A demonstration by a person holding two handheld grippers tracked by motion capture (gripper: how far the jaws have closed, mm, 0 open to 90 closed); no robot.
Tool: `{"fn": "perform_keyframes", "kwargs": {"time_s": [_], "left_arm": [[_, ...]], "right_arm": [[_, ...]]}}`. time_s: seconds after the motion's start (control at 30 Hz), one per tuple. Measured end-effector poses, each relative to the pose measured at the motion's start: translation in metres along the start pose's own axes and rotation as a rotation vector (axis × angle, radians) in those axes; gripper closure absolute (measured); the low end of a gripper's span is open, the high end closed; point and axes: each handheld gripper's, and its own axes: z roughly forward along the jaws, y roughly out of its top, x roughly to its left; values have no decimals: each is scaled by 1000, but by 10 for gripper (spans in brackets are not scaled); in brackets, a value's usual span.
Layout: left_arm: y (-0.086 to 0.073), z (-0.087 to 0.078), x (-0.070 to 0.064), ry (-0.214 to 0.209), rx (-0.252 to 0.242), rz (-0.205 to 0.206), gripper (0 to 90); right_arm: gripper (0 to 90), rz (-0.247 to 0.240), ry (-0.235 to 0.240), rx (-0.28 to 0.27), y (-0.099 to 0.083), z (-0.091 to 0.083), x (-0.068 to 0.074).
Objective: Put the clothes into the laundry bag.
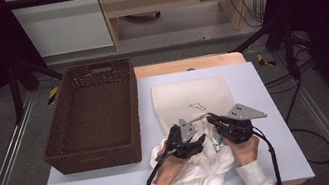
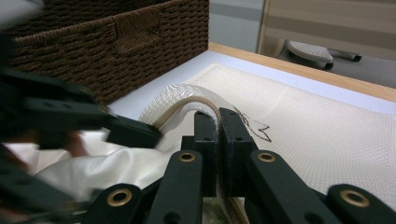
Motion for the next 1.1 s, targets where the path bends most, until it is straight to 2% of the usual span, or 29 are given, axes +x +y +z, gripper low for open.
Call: {"fn": "perform_keyframes", "kwargs": {"time_s": [0.13, 0.27, 0.33, 0.43, 0.5, 0.57, 0.63, 0.73, 0.9, 0.97, 1.07, 1.1], "left_arm": [[-7, -34, 1, -22, 5, 25, 333], [-25, -52, 3, -9, 38, 21, 325], [-37, -54, 5, -17, 41, 2, 325], [-55, -45, 9, -62, 56, -60, 361], [-59, -41, 8, -74, 60, -56, 413], [-60, -40, 8, -89, 50, -44, 483], [-62, -39, 7, -86, 49, -42, 615], [-64, -37, 6, -63, 44, -40, 769], [-63, -42, 6, -69, -3, -79, 800], [-59, -46, 5, -93, -45, -98, 803], [-44, -49, -2, -118, -96, -93, 806], [-39, -48, -5, -118, -106, -78, 807]], "right_arm": [[867, 0, -1, 1, 0, -1, 0], [866, -5, 0, 3, -1, -1, 0], [866, 7, 3, 2, -2, 0, 0], [866, 0, 8, 9, -3, 1, 0], [866, 4, 12, 11, -4, 1, 0], [865, 3, 13, 12, -4, 2, 0], [865, 1, 13, 15, -5, 2, 1], [865, 4, 20, 19, -6, 3, 2], [865, 1, 22, 22, -8, 4, 3], [864, -1, 23, 20, -8, 4, 4], [865, 5, 29, 23, -8, 5, 5], [865, 0, 28, 22, -9, 6, 5]]}}
